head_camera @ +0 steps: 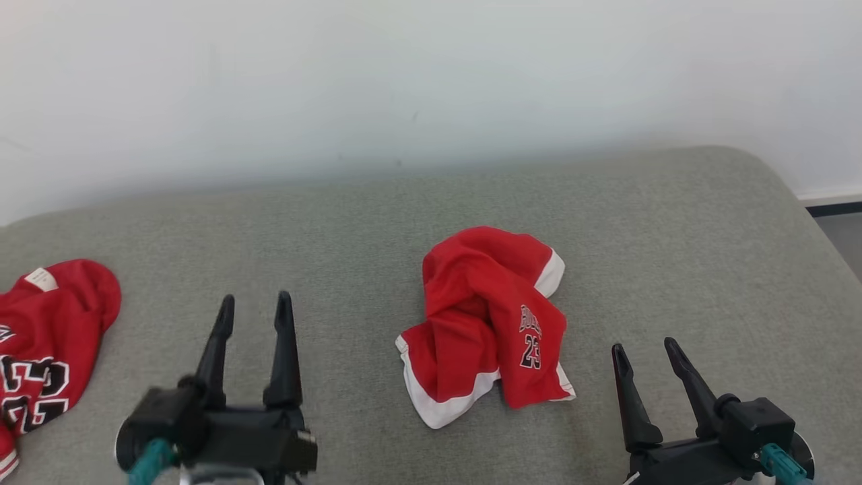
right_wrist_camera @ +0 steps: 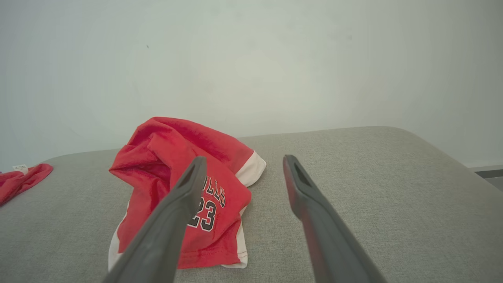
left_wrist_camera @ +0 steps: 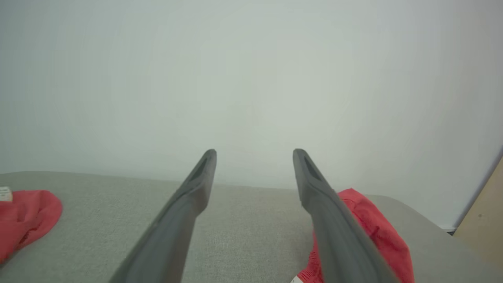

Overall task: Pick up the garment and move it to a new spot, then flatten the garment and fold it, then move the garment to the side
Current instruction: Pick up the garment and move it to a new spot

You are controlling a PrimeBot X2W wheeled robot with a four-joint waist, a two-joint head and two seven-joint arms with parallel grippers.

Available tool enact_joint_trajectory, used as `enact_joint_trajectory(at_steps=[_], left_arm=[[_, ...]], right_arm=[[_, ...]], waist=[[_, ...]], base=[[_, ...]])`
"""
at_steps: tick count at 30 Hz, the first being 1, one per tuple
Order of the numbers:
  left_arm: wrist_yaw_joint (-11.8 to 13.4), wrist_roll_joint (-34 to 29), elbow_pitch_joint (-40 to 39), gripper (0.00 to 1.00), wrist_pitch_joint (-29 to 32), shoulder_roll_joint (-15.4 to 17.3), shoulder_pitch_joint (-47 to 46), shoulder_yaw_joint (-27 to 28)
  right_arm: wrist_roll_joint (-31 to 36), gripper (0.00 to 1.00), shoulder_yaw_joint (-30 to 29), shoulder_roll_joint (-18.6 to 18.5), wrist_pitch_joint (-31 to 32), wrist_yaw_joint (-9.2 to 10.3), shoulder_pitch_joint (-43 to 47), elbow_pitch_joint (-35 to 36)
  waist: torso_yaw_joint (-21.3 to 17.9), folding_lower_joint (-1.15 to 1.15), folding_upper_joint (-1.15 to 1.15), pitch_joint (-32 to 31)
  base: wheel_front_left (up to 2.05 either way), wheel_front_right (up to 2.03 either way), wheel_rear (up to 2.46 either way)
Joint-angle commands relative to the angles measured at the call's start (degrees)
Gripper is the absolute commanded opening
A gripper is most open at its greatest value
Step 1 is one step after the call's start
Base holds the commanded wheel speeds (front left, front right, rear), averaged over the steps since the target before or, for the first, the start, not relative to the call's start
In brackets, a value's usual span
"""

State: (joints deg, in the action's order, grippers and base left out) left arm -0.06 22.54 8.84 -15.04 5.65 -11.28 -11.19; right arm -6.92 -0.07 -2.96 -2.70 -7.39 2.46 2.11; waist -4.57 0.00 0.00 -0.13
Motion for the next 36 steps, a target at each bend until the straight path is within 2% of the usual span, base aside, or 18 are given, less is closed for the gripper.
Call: enact_joint_trajectory(at_steps=[1,4,11,20,28,36], left_arm=[[-0.7,-1.9,-1.6,1.0,-0.2,-0.7,2.7,0.8],[-1.0,-6.4,-4.6,1.0,-0.2,-1.7,7.8,2.9],[-0.4,-11.8,-3.4,1.0,-0.2,-2.2,14.6,6.5],[-1.9,-12.6,-1.4,1.0,-0.2,-2.2,17.3,10.4],[-3.4,-12.6,3.5,1.0,-0.2,-1.9,16.9,11.4],[-3.9,-13.2,4.0,1.0,-0.2,-2.1,15.8,11.9]], right_arm=[[0.6,1.0,-0.1,0.2,-0.5,-0.19,0.2,-0.2],[2.1,1.0,-0.9,0.1,-2.0,-0.19,-0.1,-1.9],[3.0,1.0,-2.5,0.1,-4.6,-0.19,0.4,-5.5],[3.8,1.0,-4.2,-0.4,-7.2,-0.18,1.2,-8.2],[3.3,1.0,-4.9,-0.6,-8.5,-0.18,1.1,-10.6],[2.9,1.0,-4.4,-0.4,-8.2,-0.19,0.6,-10.9]], waist=[[1.1,0.0,0.0,-0.1],[1.6,0.0,0.0,-0.3],[1.3,0.0,0.0,-0.6],[0.9,0.0,0.0,-0.3],[-0.1,0.0,0.0,-0.1],[-0.5,0.0,0.0,-0.1]], base=[[0.0,0.0,0.0],[0.0,0.0,0.0],[0.0,0.0,0.0],[0.0,0.0,0.0],[0.0,0.0,0.0],[0.0,0.0,0.0]])
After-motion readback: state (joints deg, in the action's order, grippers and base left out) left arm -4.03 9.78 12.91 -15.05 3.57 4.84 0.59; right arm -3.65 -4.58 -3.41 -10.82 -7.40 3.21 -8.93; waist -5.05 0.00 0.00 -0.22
